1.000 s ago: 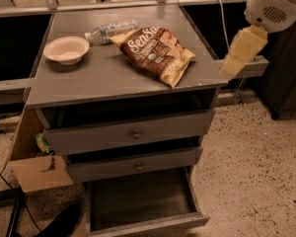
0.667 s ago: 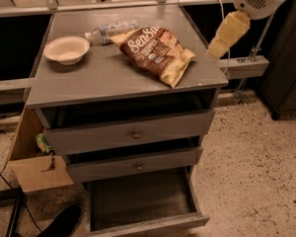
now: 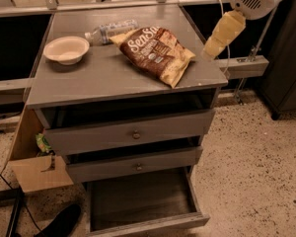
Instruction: Place brown chip bag into bottom drawer
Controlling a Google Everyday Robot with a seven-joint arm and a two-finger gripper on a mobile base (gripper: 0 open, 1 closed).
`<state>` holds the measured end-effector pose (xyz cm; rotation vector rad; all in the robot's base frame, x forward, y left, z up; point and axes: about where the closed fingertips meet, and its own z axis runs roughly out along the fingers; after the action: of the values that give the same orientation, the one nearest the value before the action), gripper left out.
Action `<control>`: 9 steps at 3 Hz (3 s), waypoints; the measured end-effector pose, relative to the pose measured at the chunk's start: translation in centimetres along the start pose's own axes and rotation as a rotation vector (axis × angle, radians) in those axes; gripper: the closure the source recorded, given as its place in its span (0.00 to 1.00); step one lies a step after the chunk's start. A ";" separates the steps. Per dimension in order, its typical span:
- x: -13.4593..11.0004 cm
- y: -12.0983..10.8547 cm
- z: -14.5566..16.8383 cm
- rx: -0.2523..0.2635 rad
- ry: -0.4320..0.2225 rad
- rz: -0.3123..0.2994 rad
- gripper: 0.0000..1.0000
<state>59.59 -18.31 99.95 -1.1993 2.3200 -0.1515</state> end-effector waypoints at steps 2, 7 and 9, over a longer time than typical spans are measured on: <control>-2.4 0.4 4.5 -0.019 -0.031 -0.002 0.00; -8.6 0.5 15.6 -0.005 -0.032 0.057 0.00; -9.8 1.4 18.5 -0.055 -0.033 0.089 0.00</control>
Offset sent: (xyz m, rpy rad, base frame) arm 0.0445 0.0409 -0.0429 0.0507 -0.0114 0.0290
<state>72.29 -7.28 87.47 -1.1135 2.3574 -0.0368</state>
